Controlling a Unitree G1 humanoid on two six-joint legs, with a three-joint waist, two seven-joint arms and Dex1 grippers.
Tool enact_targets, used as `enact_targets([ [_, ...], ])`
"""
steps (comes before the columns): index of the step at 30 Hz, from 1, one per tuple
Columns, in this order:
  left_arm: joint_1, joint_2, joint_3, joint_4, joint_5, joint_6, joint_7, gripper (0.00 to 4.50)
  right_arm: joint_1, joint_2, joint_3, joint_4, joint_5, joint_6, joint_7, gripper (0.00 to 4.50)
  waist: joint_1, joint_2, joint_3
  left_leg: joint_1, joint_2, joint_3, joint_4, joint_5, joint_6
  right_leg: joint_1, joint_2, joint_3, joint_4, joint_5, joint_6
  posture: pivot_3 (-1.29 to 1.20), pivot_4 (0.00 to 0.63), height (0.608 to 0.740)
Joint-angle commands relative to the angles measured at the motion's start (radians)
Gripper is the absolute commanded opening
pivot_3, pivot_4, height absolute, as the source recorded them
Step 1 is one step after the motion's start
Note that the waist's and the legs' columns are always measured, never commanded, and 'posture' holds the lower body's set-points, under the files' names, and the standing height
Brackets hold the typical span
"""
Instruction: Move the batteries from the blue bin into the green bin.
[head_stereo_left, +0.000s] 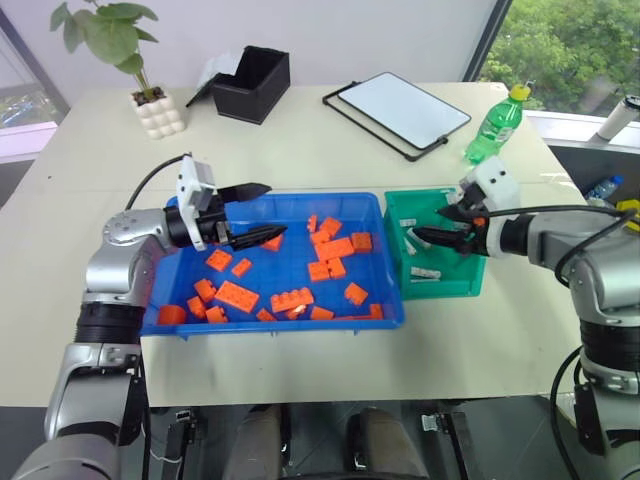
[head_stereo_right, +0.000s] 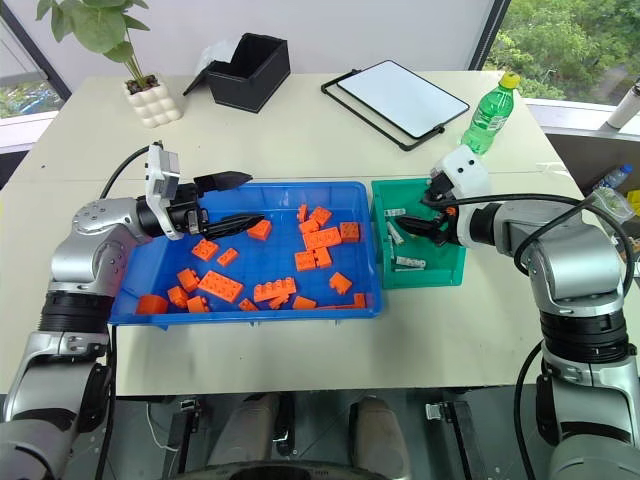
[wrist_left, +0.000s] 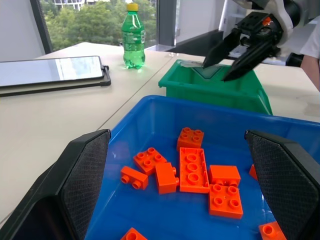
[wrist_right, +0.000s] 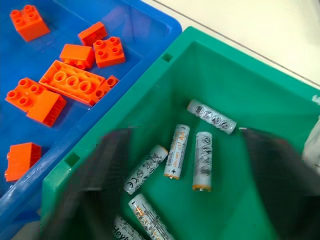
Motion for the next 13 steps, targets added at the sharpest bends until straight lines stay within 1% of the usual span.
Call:
enact_targets([
  [1, -0.001, 0.013, 0.033, -0.038, -0.007, -0.022, 0.011, 4.50, -0.033, -0.015, -0.031, -0.015, 0.017, -0.024, -0.022, 4.42, 0.000, 0.000, 0.000, 0.000, 0.000, 0.000, 0.000, 0.000, 0.000, 0.000, 0.000, 0.000, 0.000, 0.000, 0.000, 0.00, 0.150, 0.740],
  [4, 0.007, 0.028, 0.069, -0.058, -0.027, 0.002, 0.039, 4.50, -0.065, 0.015, -0.061, 0.016, 0.034, -0.048, -0.050, 4.42, 0.000, 0.000, 0.000, 0.000, 0.000, 0.000, 0.000, 0.000, 0.000, 0.000, 0.000, 0.000, 0.000, 0.000, 0.000, 0.00, 0.150, 0.740],
  [8, 0.021, 0.061, 0.161, -0.104, -0.081, 0.067, 0.113, 4.50, -0.125, 0.070, -0.136, 0.098, 0.052, -0.147, -0.102, 4.42, -0.003, 0.000, 0.000, 0.000, 0.000, 0.000, 0.000, 0.000, -0.001, 0.000, 0.000, 0.000, 0.000, 0.000, 0.000, 0.00, 0.150, 0.740],
  [13, 0.076, 0.121, 0.270, -0.168, -0.124, 0.124, 0.194, 4.50, -0.162, 0.117, -0.192, 0.184, 0.066, -0.248, -0.155, 4.42, -0.004, 0.000, 0.000, 0.000, 0.000, 0.000, 0.000, 0.002, -0.003, 0.000, 0.000, 0.000, 0.000, 0.000, 0.000, 0.00, 0.150, 0.740],
])
